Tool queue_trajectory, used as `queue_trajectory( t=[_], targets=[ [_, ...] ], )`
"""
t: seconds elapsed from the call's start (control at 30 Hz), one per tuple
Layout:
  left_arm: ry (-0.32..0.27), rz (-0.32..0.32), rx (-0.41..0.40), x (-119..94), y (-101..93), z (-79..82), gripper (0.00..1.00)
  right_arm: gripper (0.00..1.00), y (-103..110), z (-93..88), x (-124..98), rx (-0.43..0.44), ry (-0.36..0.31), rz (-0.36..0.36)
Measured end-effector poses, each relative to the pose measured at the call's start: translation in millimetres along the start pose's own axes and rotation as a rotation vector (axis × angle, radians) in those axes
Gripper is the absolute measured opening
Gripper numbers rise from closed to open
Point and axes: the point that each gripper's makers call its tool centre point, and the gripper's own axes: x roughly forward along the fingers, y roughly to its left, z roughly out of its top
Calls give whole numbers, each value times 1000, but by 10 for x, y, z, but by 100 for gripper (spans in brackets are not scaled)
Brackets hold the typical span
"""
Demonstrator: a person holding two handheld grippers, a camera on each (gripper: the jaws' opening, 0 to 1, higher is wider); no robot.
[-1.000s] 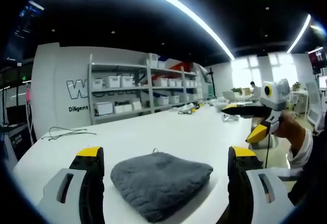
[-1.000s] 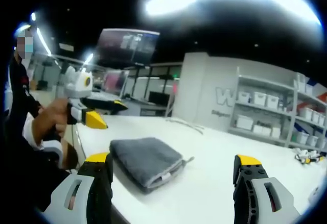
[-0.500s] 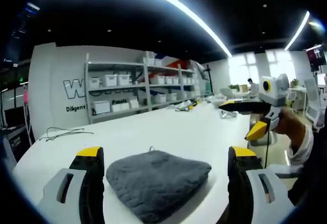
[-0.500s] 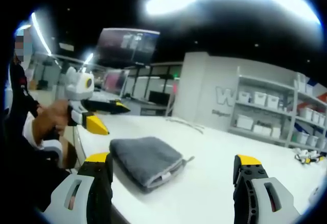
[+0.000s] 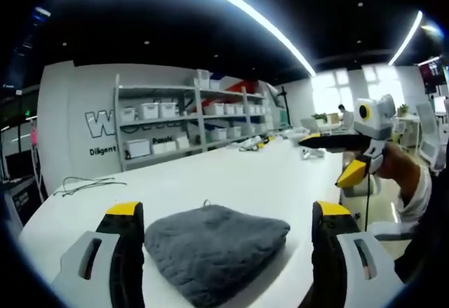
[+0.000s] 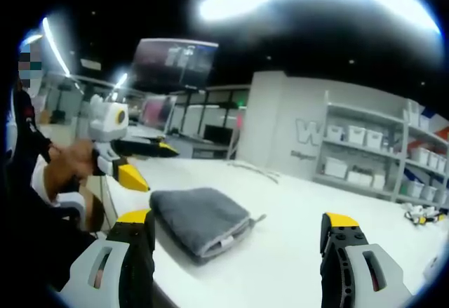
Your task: Open the folded towel by lifting each exposed corner and separating the folded layers until the towel lies flat within the target outline without major curled edges
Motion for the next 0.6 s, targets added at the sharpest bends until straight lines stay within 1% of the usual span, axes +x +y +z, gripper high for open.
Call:
queue_trajectory(
  t=[0.23, 0.3, 0.33, 0.37, 0.53, 0.6],
  targets=[
    [-18, -10, -1, 21, -38, 22, 97, 100, 3, -6, 1, -2, 3, 0],
    [-31, 1, 1, 28, -27, 38, 96, 100, 0, 1, -2, -1, 0, 0],
    [-51, 18, 22, 25, -11, 69, 96, 100, 0, 4, -3, -1, 0, 0],
    [-58, 30, 42, 20, -3, 79, 95, 100, -3, 4, -4, -1, 0, 0],
    [-30, 52, 99, 40, -16, 40, 95, 100, -10, -8, -3, -1, 3, -2],
    [-30, 61, 115, 41, -14, 39, 95, 100, -9, -11, -2, -2, 5, -2]
  ],
)
